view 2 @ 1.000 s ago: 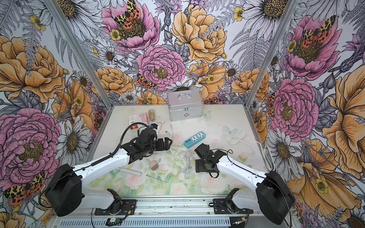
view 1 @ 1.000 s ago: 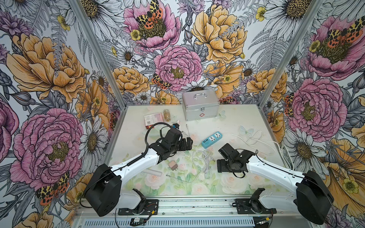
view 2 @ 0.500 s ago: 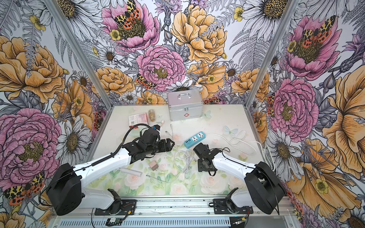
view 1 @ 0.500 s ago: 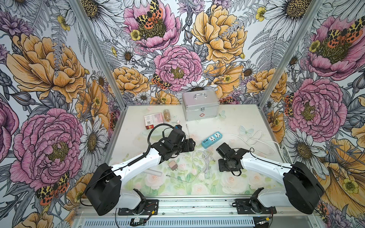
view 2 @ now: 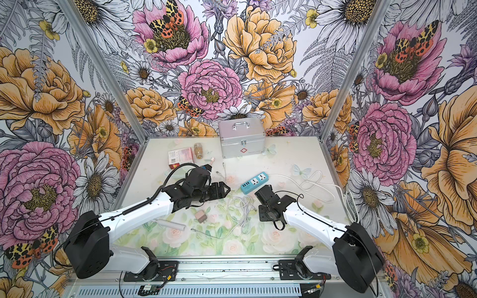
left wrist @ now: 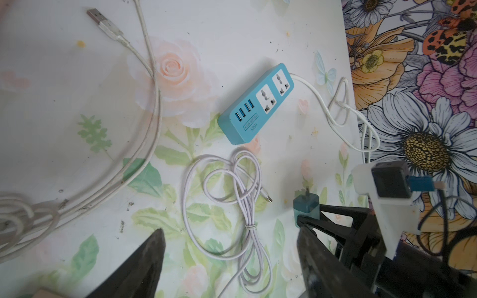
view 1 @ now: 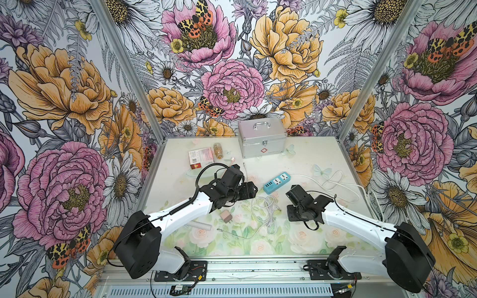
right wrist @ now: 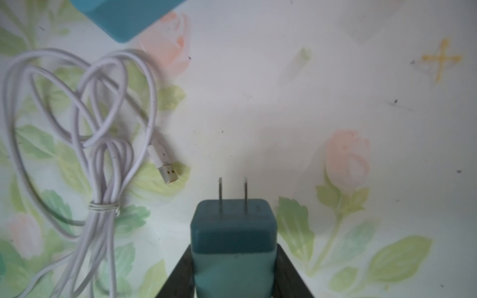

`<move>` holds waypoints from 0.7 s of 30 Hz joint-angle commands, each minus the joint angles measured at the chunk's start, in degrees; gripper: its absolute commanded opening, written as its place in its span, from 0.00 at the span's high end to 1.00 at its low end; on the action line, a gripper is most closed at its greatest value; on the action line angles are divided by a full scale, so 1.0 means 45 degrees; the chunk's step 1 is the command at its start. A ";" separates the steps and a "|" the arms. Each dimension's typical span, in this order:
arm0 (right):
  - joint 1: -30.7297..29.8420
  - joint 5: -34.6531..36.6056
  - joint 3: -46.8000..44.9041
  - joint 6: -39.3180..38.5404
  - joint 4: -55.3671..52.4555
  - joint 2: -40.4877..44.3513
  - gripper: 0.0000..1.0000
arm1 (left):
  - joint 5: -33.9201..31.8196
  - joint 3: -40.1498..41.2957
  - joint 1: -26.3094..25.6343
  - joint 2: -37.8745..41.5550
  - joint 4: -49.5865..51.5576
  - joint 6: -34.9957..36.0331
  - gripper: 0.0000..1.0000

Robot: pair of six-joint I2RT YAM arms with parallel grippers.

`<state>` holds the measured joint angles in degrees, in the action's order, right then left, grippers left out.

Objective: Charge the electric toothbrush
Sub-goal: Pick up the plug from the center of the board.

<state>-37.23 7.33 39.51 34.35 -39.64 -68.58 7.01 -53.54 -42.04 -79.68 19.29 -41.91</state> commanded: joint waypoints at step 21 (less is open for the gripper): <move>-0.1330 0.0524 -0.0267 -0.4012 0.4557 0.4474 0.81 | 0.5993 -0.4430 -0.1185 -0.3112 -0.0214 0.1423 0.42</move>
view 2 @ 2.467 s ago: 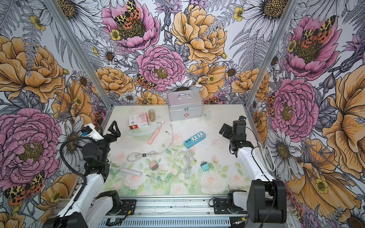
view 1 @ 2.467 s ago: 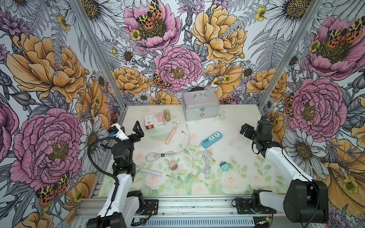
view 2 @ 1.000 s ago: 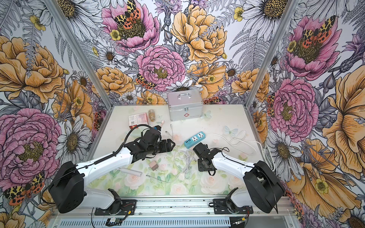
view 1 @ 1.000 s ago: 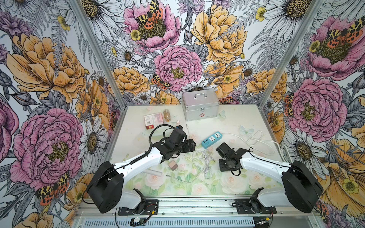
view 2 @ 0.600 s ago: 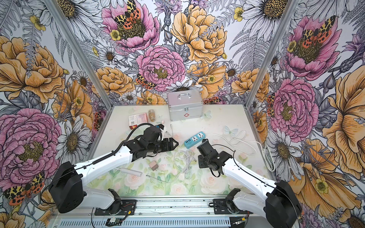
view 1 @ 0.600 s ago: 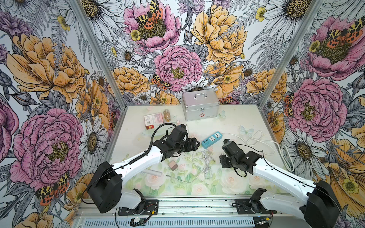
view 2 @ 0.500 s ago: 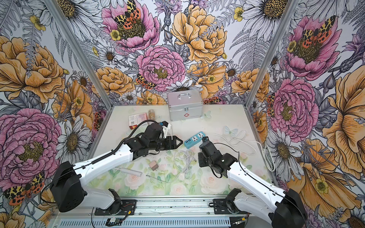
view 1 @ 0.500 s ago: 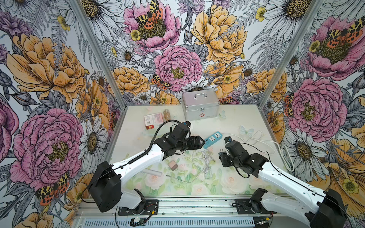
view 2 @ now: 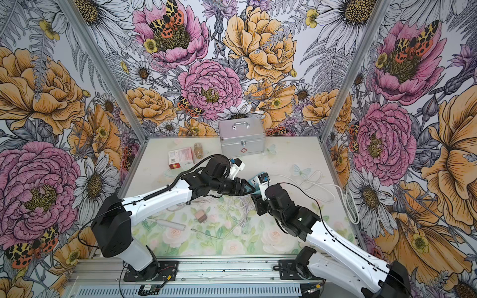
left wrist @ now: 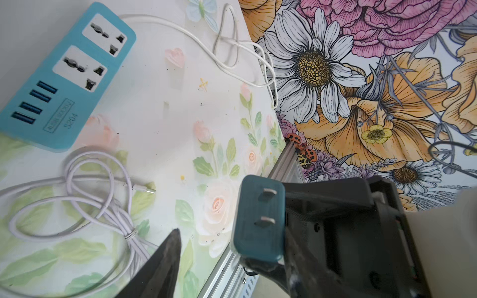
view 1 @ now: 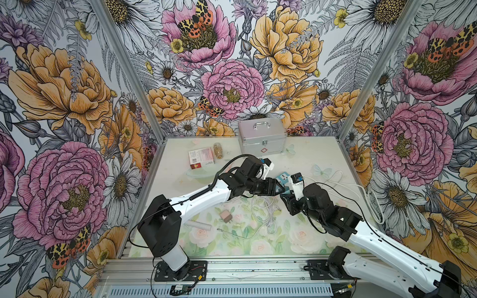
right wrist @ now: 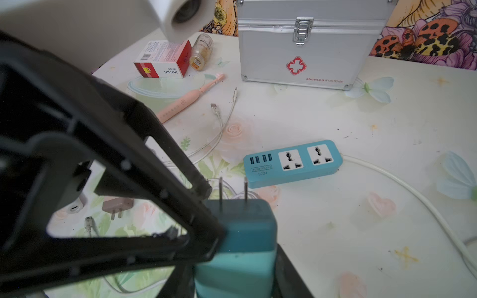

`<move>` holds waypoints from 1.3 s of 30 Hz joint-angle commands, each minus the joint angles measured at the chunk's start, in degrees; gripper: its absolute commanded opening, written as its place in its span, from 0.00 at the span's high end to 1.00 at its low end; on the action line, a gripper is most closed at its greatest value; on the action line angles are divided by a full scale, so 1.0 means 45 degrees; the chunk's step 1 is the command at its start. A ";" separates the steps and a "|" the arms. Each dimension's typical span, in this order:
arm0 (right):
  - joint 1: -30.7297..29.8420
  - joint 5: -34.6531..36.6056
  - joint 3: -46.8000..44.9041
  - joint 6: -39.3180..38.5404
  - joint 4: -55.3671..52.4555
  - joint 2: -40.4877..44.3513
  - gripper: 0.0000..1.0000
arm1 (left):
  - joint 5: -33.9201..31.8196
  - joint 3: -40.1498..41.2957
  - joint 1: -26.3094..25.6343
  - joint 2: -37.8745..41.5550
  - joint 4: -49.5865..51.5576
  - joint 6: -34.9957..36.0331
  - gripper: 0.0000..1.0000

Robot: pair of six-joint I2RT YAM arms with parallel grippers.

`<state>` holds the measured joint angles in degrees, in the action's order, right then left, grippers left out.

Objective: Charge the electric toothbrush
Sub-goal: Pick up the plug from the center of the board.

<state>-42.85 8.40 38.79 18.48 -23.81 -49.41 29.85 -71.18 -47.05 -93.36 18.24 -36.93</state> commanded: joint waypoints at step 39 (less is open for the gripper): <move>0.4309 -0.7373 0.2024 0.5659 0.2901 0.0817 0.28 | -0.0082 0.0613 0.1564 0.0993 -0.7400 -0.6078 1.00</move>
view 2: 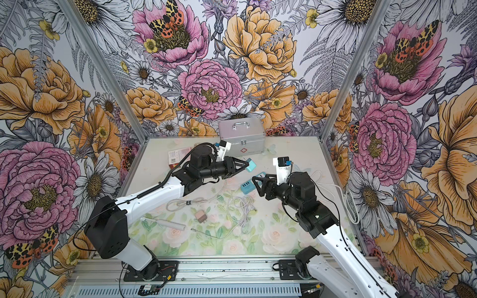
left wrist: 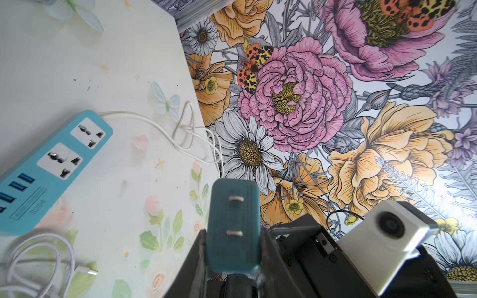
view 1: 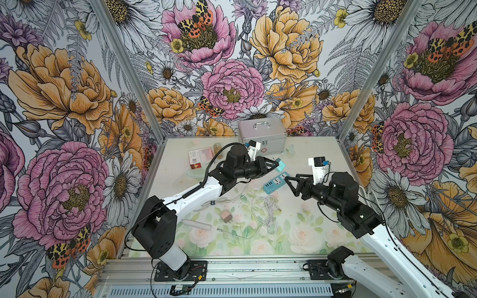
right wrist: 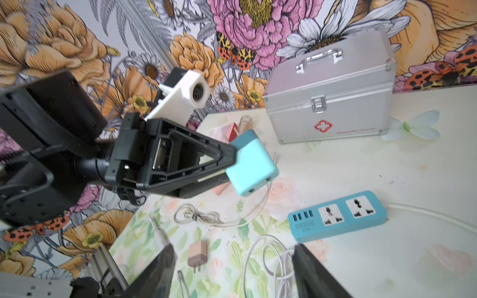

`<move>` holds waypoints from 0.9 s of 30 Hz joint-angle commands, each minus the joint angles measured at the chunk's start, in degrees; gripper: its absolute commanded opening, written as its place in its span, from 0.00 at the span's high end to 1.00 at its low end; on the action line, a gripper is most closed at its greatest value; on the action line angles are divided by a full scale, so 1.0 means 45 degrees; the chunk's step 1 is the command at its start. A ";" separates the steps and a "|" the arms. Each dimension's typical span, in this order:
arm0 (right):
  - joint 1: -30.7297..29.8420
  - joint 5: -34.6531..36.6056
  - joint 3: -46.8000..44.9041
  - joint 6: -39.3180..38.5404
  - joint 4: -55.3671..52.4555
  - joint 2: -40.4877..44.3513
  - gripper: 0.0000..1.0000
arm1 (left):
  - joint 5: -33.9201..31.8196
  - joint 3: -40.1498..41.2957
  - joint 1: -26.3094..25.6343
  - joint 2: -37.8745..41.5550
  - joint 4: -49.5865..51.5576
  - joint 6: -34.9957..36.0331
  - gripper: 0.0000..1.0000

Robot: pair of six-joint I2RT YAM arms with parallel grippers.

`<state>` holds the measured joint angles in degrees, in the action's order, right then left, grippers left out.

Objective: Charge the electric toothbrush
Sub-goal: Pick up the plug from the center of the board.

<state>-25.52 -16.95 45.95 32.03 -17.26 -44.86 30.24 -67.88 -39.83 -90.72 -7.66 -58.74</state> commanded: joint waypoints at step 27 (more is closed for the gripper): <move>0.1843 -0.2633 -0.2210 1.0762 1.1999 -0.3099 0.58 | -0.0369 0.0015 -0.0577 -0.0040 -0.4079 -0.3587 1.00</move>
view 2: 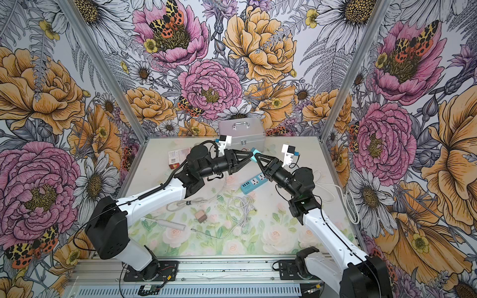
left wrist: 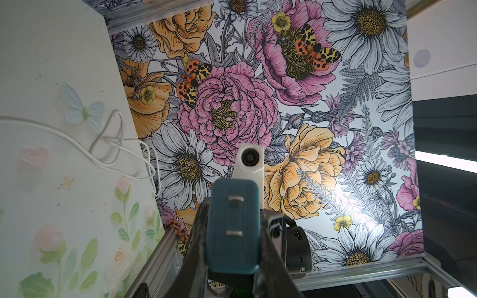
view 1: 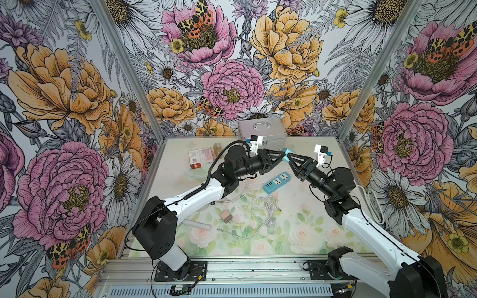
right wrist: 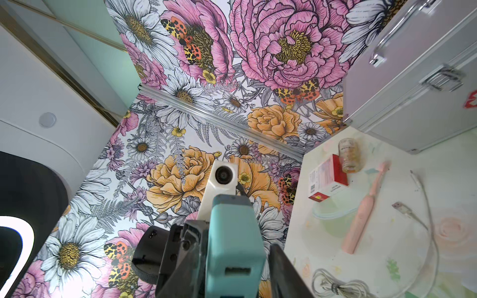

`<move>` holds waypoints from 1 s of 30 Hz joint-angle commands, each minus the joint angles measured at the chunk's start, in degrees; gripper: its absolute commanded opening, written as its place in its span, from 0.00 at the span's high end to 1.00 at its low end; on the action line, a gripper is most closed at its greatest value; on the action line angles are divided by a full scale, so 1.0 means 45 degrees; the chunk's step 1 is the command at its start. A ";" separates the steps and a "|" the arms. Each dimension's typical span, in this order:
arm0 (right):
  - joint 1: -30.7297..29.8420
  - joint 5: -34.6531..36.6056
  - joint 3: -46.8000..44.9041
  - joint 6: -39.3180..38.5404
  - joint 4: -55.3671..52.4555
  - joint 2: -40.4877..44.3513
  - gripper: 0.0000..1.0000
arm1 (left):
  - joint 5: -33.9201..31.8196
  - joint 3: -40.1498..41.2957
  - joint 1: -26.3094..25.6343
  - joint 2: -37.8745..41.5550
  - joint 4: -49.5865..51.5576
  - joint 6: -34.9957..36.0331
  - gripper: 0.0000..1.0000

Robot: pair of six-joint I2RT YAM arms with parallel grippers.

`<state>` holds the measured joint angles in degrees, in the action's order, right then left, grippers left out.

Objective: Charge the electric toothbrush
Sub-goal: Pick up the plug from the center of the board.

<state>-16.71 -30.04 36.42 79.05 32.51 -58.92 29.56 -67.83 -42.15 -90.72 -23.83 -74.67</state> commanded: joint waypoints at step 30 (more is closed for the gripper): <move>0.2971 0.1595 0.3396 -0.6471 -1.3731 -0.0164 0.85 | -0.2296 -0.1061 0.1236 -0.1592 0.8168 0.8649 0.38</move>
<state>-3.40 -25.17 50.19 58.78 -14.66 -57.32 22.74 -69.97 -35.33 -93.91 3.81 -46.06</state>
